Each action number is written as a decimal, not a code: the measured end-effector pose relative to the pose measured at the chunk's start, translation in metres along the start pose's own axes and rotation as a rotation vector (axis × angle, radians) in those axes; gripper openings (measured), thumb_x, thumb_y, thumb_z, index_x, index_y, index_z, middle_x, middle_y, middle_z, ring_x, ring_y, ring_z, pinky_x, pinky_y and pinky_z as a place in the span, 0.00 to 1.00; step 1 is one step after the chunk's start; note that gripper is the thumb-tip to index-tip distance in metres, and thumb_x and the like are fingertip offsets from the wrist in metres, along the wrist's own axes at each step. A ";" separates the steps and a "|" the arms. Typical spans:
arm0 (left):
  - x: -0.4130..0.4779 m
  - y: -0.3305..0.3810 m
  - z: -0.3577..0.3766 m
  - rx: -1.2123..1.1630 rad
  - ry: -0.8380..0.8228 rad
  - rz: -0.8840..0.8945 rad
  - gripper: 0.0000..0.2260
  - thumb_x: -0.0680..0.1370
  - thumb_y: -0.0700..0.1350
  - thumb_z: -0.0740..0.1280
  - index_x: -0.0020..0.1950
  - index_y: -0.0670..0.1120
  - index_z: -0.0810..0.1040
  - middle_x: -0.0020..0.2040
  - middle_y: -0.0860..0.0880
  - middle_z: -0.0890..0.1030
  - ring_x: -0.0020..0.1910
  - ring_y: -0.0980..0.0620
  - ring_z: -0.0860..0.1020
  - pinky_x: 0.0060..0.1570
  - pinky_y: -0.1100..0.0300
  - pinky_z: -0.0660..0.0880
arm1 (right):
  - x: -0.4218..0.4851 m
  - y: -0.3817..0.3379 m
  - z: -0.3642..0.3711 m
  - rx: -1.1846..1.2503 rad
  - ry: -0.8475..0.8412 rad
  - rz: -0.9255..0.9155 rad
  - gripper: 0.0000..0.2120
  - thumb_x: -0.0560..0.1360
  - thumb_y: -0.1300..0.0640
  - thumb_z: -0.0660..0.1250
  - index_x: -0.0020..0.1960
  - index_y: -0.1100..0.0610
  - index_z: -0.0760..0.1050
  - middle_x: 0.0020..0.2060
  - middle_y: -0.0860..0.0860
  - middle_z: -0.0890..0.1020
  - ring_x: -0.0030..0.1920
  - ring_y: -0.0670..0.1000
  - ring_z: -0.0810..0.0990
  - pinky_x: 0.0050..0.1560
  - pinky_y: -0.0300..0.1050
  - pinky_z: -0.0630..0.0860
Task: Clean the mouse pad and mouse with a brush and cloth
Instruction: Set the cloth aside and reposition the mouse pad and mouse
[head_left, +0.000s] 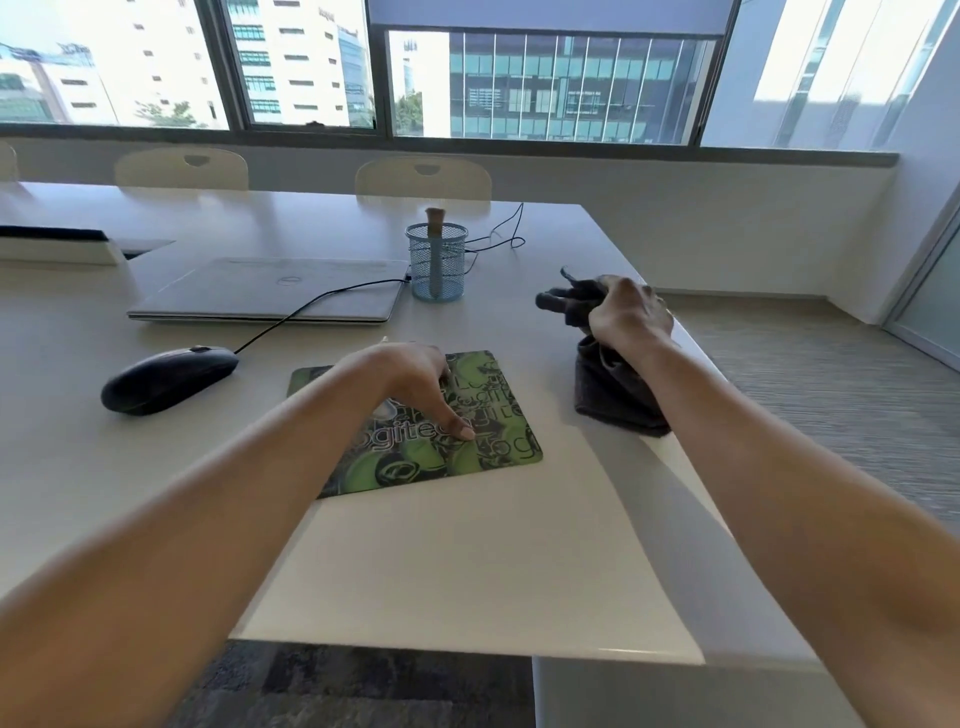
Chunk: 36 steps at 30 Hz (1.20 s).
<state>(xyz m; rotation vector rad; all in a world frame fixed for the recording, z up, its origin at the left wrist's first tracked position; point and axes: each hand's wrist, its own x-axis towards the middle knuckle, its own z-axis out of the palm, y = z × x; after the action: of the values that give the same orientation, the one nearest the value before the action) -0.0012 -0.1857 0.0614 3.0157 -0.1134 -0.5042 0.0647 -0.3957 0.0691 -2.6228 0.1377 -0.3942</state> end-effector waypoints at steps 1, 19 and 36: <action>0.001 -0.001 -0.003 -0.016 0.026 0.005 0.37 0.62 0.64 0.73 0.65 0.45 0.74 0.62 0.48 0.77 0.59 0.48 0.75 0.61 0.56 0.70 | -0.002 -0.003 0.001 0.021 -0.018 -0.010 0.21 0.73 0.61 0.62 0.63 0.46 0.73 0.59 0.57 0.78 0.61 0.59 0.74 0.56 0.47 0.69; 0.016 -0.020 0.000 -0.150 0.238 -0.096 0.27 0.62 0.61 0.75 0.50 0.42 0.77 0.50 0.44 0.78 0.51 0.45 0.76 0.48 0.57 0.71 | -0.022 -0.037 0.034 0.154 -0.085 -0.097 0.25 0.73 0.60 0.62 0.68 0.43 0.68 0.62 0.54 0.77 0.62 0.57 0.74 0.59 0.46 0.70; 0.044 0.017 0.008 -0.170 0.648 0.088 0.16 0.69 0.46 0.74 0.54 0.42 0.79 0.54 0.40 0.79 0.57 0.42 0.75 0.58 0.50 0.68 | -0.018 0.056 -0.002 -0.281 -0.008 0.192 0.18 0.75 0.60 0.59 0.64 0.54 0.74 0.62 0.59 0.75 0.64 0.59 0.71 0.62 0.51 0.68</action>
<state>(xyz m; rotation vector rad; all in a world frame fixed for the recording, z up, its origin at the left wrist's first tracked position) 0.0366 -0.2070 0.0416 2.8221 -0.1462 0.4516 0.0455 -0.4426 0.0401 -2.8516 0.4691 -0.3169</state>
